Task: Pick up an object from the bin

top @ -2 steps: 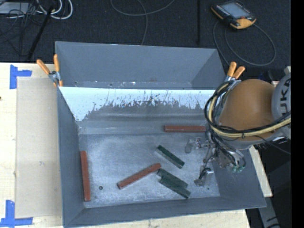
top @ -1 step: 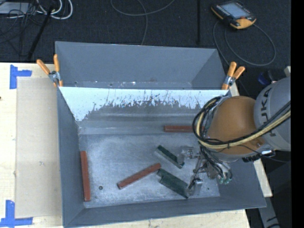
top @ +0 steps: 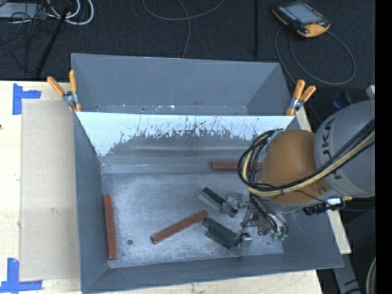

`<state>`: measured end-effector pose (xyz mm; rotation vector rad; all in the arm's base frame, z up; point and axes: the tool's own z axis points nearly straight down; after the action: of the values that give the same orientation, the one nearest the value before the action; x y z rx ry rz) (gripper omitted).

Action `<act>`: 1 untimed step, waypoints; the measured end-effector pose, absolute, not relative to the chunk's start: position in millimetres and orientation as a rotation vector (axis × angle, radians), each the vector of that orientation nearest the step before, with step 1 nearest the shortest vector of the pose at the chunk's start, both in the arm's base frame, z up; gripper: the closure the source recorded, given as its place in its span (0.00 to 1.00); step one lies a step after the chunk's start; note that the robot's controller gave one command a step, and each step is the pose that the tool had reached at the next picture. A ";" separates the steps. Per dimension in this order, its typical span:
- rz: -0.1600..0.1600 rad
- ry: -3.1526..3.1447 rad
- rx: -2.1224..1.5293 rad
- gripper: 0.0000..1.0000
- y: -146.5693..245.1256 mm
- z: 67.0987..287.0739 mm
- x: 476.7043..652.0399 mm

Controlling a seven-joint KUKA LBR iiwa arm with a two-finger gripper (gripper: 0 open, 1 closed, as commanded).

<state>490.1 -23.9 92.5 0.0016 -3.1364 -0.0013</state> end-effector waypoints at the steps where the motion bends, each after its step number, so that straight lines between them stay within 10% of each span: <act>1: 0.000 -3.141 -0.024 0.00 7.9 82.7 498.3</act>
Offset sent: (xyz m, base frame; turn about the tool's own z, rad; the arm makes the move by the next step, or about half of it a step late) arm -0.0168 0.0106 -0.0210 0.0823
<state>498.3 7.9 82.7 -0.0241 -3.1410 0.0003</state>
